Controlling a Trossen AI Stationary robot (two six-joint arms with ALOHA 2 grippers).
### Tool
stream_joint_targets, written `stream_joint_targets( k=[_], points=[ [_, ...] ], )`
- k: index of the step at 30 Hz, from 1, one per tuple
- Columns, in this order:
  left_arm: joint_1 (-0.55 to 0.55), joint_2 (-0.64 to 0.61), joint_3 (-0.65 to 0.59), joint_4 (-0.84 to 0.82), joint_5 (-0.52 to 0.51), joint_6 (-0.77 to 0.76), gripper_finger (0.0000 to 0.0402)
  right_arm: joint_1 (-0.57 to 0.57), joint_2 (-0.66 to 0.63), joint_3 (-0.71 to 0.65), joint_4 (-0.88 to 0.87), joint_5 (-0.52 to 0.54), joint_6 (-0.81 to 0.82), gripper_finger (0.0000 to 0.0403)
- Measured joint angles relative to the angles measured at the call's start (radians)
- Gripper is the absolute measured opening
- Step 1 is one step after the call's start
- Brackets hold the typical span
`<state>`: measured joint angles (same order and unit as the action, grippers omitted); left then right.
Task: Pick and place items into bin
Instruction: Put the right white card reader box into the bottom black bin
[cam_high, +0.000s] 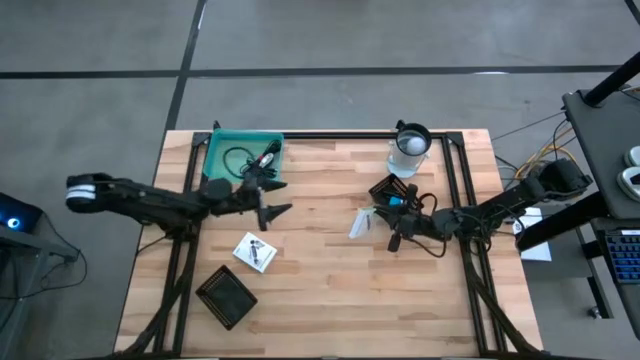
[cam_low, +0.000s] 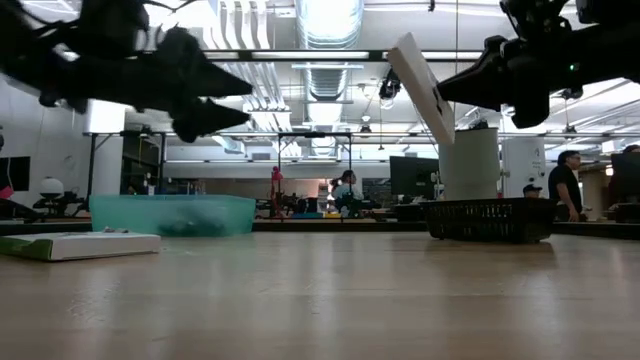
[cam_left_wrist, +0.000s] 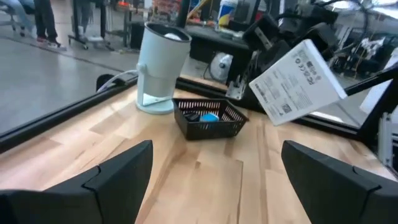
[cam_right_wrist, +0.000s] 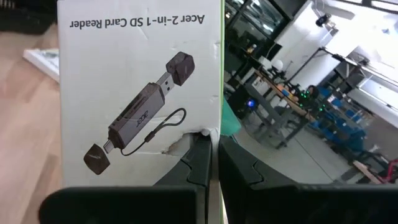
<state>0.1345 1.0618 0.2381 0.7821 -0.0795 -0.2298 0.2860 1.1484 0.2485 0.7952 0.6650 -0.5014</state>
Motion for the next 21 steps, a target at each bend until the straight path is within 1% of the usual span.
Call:
stream_joint_targets(
  k=[6, 9, 13, 18, 21],
  points=[
    [-0.013, 0.159, 0.154, -0.006, 0.001, 0.009, 0.0338, 0.001, 0.001, 0.0, -0.034, 0.102, 0.0, 0.0011],
    [-0.03, 0.232, 0.225, -0.015, 0.028, 0.06, 0.0338, 0.001, 0.001, 0.0, -0.037, 0.149, -0.001, 0.0011],
    [-0.054, 0.331, 0.326, -0.019, 0.05, 0.132, 0.0338, 0.002, 0.001, 0.0, -0.045, 0.149, -0.005, 0.0011],
    [-0.068, 0.438, 0.453, -0.077, 0.051, 0.131, 0.0338, 0.001, 0.001, 0.0, -0.056, 0.149, -0.008, 0.0011],
    [-0.072, 0.486, 0.523, -0.119, 0.052, 0.091, 0.0338, 0.001, 0.001, 0.0, -0.06, 0.15, -0.012, 0.0011]
  ],
)
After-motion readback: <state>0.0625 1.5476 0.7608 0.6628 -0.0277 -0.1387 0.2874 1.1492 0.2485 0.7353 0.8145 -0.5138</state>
